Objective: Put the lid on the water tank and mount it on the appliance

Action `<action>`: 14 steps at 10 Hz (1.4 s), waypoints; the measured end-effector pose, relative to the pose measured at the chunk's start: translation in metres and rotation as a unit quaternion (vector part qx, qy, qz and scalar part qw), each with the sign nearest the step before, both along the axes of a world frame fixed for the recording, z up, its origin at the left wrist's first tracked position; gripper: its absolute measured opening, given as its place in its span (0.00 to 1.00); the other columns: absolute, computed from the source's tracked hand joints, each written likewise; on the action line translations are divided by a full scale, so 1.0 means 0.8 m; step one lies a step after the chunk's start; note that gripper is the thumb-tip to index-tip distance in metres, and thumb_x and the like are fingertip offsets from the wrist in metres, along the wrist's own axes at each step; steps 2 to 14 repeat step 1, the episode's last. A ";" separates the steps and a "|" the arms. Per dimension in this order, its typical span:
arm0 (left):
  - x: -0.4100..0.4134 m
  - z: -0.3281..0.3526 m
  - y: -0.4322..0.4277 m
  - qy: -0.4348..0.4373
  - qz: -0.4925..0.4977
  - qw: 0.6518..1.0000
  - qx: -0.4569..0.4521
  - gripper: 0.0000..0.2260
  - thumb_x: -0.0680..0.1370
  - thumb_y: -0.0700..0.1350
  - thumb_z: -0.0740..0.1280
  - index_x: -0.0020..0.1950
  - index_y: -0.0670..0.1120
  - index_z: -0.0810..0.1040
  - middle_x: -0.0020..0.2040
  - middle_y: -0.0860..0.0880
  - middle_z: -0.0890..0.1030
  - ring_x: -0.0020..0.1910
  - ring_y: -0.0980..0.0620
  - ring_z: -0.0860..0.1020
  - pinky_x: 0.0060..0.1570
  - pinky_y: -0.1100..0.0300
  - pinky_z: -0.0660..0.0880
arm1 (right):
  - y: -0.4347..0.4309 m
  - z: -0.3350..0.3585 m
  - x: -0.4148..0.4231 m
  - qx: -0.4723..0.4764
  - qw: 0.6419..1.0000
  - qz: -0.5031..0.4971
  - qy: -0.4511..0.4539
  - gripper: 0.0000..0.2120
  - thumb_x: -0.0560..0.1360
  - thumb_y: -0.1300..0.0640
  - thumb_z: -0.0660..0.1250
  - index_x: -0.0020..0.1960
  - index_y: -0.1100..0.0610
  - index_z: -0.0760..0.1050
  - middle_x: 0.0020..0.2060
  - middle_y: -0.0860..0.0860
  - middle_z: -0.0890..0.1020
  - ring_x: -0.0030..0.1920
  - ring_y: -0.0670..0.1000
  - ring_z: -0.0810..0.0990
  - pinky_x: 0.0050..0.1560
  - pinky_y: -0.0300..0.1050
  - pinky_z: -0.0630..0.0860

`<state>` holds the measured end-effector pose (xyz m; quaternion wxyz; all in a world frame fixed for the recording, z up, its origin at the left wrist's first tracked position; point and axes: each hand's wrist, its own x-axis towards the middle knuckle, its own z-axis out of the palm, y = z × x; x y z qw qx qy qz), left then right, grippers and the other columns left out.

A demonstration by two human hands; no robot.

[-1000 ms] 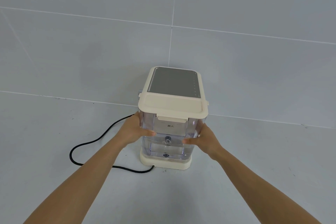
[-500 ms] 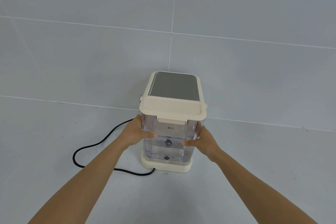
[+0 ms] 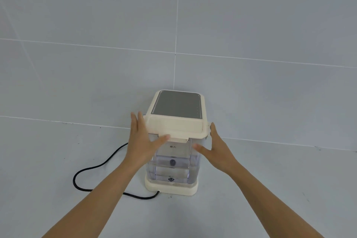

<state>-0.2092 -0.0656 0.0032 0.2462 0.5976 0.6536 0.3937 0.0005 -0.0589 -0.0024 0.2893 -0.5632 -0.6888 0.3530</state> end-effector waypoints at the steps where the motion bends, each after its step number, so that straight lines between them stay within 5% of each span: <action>1: 0.014 0.029 -0.005 0.118 0.000 0.988 0.104 0.41 0.73 0.62 0.57 0.74 0.42 0.40 0.75 0.48 0.36 0.74 0.53 0.37 0.73 0.53 0.44 | -0.003 0.031 0.008 0.042 0.998 -0.017 -0.048 0.40 0.74 0.43 0.57 0.74 0.55 0.35 0.76 0.49 0.43 0.76 0.49 0.47 0.73 0.43 0.51; 14: 0.014 0.029 -0.005 0.118 0.000 0.988 0.104 0.41 0.73 0.62 0.57 0.74 0.42 0.40 0.75 0.48 0.36 0.74 0.53 0.37 0.73 0.53 0.44 | -0.003 0.031 0.008 0.042 0.998 -0.017 -0.048 0.40 0.74 0.43 0.57 0.74 0.55 0.35 0.76 0.49 0.43 0.76 0.49 0.47 0.73 0.43 0.51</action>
